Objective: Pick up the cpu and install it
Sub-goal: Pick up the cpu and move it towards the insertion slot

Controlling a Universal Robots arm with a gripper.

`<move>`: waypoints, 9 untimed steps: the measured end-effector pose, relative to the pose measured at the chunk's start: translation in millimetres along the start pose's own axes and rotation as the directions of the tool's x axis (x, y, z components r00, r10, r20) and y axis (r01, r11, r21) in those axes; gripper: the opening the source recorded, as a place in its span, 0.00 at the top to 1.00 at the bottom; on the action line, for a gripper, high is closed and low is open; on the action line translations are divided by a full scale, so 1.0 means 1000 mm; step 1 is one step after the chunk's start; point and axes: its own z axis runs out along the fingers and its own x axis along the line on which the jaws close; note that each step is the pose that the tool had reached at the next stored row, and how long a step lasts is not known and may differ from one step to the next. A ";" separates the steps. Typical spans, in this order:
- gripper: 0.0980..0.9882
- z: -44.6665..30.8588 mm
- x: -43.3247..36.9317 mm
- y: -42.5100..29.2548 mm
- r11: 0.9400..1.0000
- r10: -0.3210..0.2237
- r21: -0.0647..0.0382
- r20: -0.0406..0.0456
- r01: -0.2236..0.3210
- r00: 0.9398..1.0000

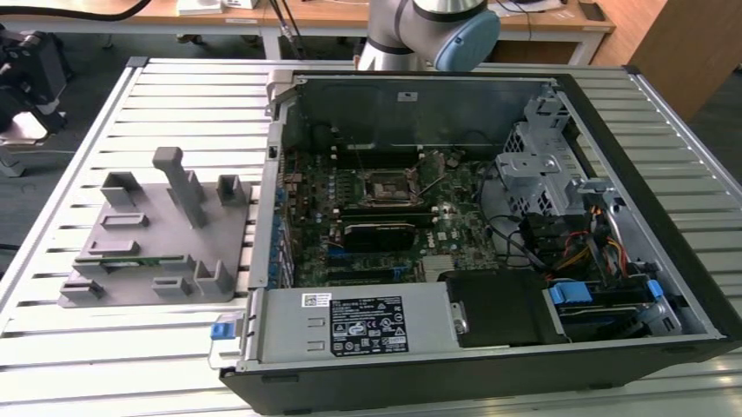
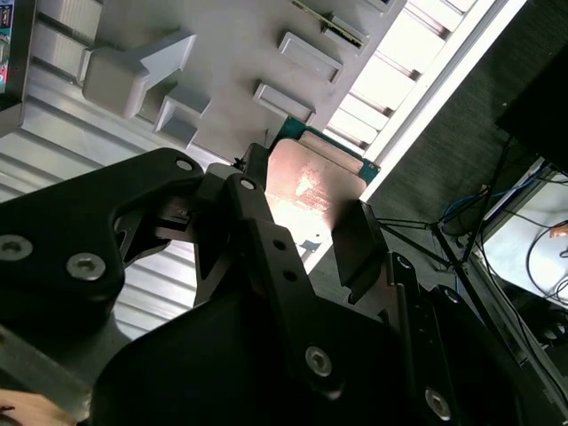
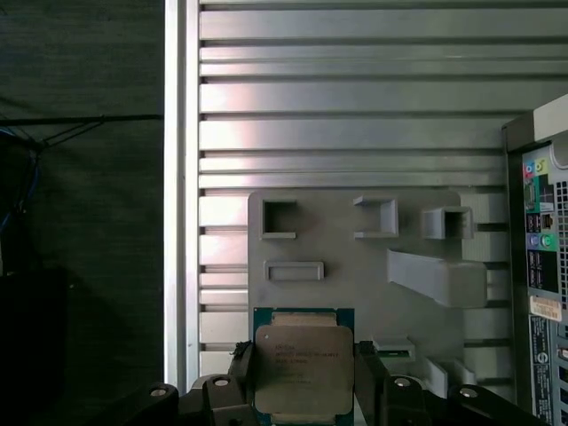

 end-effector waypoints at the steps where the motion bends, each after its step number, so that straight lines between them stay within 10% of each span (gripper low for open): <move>1: 0.51 -0.0003 0.0000 0.0000 1.000 0.000 0.000 0.000 0.000 1.000; 9: 0.51 -0.0027 0.0000 0.0002 1.000 0.000 0.000 0.000 0.000 1.000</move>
